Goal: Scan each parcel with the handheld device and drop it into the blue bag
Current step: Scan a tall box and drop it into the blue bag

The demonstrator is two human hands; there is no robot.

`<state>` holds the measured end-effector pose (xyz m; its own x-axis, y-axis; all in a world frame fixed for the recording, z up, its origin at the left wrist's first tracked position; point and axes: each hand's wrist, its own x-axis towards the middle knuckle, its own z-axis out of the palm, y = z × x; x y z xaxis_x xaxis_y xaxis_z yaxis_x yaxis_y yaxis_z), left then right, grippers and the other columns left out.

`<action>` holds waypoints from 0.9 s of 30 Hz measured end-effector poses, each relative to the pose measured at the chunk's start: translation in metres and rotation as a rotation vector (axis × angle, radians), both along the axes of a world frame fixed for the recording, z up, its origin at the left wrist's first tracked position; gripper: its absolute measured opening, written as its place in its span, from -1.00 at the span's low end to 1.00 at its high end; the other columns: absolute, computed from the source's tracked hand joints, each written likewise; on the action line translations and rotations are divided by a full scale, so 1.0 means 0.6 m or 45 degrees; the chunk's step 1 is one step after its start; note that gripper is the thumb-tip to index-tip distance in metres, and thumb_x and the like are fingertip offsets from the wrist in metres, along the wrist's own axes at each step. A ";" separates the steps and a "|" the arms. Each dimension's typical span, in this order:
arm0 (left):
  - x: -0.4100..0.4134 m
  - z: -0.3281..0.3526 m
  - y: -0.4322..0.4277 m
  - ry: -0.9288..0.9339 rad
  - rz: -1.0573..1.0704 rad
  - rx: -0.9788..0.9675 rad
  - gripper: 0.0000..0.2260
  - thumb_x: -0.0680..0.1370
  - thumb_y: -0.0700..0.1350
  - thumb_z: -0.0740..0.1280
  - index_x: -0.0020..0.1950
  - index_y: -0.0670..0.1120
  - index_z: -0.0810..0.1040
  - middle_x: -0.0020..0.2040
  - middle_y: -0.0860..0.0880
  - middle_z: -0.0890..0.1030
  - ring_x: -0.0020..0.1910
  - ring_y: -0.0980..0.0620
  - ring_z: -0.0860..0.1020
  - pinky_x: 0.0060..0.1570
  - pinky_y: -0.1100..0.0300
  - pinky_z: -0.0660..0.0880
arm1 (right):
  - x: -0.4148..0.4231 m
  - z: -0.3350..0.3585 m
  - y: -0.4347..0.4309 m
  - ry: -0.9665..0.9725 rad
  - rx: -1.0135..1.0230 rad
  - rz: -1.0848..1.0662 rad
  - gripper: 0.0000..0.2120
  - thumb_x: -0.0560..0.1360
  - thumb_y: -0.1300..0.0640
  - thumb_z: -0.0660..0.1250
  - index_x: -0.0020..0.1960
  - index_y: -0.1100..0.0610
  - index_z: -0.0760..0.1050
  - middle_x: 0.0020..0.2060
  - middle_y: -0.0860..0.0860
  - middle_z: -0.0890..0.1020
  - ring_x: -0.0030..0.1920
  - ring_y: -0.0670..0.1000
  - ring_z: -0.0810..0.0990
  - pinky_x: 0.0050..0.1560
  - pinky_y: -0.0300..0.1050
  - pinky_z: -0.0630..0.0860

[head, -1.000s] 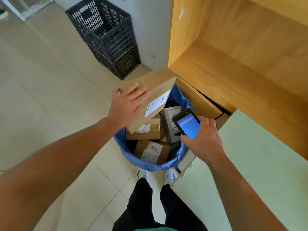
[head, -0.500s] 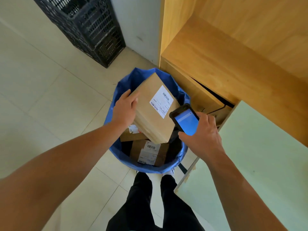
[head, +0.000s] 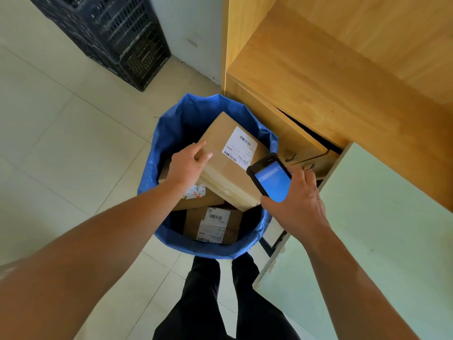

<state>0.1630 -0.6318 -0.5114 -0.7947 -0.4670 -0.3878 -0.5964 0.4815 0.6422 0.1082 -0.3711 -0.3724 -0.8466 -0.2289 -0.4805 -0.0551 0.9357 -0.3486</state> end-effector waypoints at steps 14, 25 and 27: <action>0.080 -0.075 0.116 -0.107 -0.310 -0.010 -0.48 0.51 0.31 0.26 0.47 0.35 0.29 0.45 -0.02 0.36 0.40 -0.18 0.39 0.36 -0.05 0.24 | -0.015 -0.031 0.014 -0.020 0.016 -0.049 -0.20 0.33 -0.09 0.58 0.40 0.00 0.20 0.10 -0.01 0.33 0.08 0.01 0.44 -0.02 -0.08 0.49; 0.185 -0.063 0.185 -0.222 -0.393 -0.016 -0.44 0.54 0.13 0.43 0.49 0.34 0.31 0.54 -0.06 0.17 0.37 -0.32 0.24 0.30 -0.20 0.41 | -0.017 -0.032 0.008 -0.047 -0.015 -0.025 -0.21 0.35 -0.07 0.58 0.40 -0.01 0.19 0.09 -0.03 0.30 0.08 -0.01 0.42 -0.03 -0.10 0.50; 0.196 -0.071 0.214 -0.224 -0.403 -0.015 -0.44 0.53 0.13 0.43 0.48 0.36 0.30 0.54 -0.06 0.17 0.35 -0.32 0.25 0.25 -0.22 0.48 | -0.016 -0.030 0.008 -0.053 -0.005 -0.021 -0.21 0.36 -0.07 0.58 0.41 -0.01 0.19 0.09 -0.03 0.30 0.07 -0.01 0.43 -0.04 -0.12 0.46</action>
